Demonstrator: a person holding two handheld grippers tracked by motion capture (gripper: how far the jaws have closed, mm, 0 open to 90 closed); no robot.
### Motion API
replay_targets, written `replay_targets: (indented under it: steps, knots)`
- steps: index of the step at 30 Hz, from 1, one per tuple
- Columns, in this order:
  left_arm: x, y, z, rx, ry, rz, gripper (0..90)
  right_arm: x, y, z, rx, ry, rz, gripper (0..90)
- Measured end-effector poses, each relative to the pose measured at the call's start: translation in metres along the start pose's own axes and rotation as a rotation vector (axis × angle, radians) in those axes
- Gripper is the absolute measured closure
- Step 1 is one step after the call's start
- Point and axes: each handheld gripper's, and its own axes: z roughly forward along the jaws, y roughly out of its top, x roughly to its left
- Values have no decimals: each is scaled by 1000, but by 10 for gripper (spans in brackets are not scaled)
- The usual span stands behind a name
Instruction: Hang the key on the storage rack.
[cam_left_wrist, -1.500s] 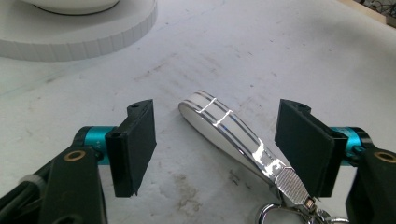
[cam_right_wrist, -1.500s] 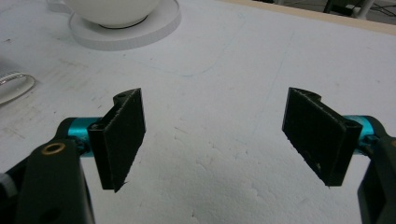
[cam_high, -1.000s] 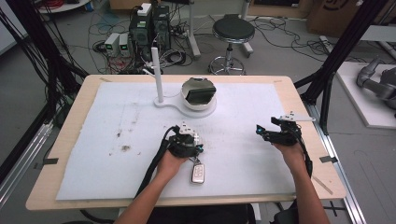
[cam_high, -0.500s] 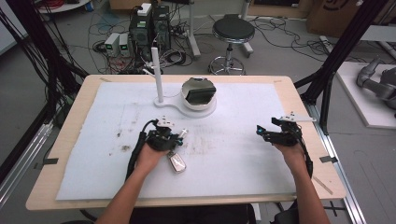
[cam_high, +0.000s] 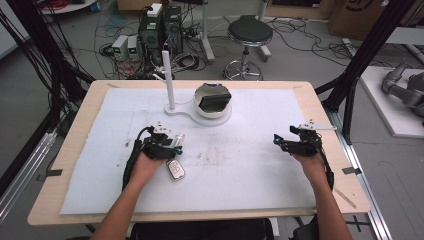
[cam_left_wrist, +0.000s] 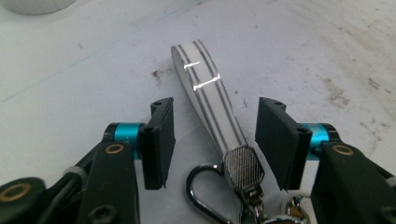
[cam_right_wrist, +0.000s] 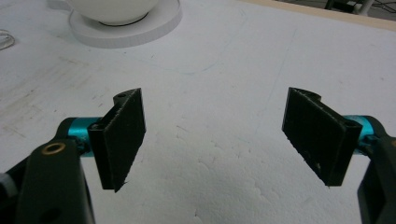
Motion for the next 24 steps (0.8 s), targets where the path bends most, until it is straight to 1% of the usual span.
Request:
replay_targets:
  steps: [2,5,6,7,8,9,10,11,14,16,17,19,21,23,24]
  knots:
    - [-4,-6,-3,-13,26,-11,461,0,0,-1,0,0,0,218]
    - [-9,-12,-4,-35,69,0,481,0,0,0,-1,2,-3,218]
    - [-10,-12,-3,-39,73,2,496,1,0,0,2,2,-3,218]
    - [-11,-12,-3,-41,73,16,521,1,0,0,3,3,-7,218]
    - [-12,-12,-3,-46,72,28,586,2,0,0,4,2,-6,218]
    - [-15,-11,-3,-40,71,56,636,2,0,0,1,4,-9,218]
    - [-17,-11,-3,-42,67,68,682,2,1,0,2,4,-9,218]
    - [-17,-11,-3,-40,65,71,729,3,1,0,2,6,-9,218]
    - [-16,-11,-3,-42,58,34,739,2,1,1,4,8,-13,219]
    - [-15,-11,-3,-48,52,21,741,3,1,1,4,10,-15,232]
    - [-14,-11,-3,-53,45,2,742,3,1,1,2,12,-17,234]
    - [-11,-12,-5,-82,30,-31,742,2,1,0,2,13,-11,234]
    - [-8,-12,-9,-133,13,-75,742,1,1,0,-1,9,-7,234]
    - [-5,-11,-15,-168,-2,-88,742,0,1,-1,-4,5,-8,233]
    - [-4,-10,-18,-183,-3,-94,742,0,1,-1,-1,4,-5,233]
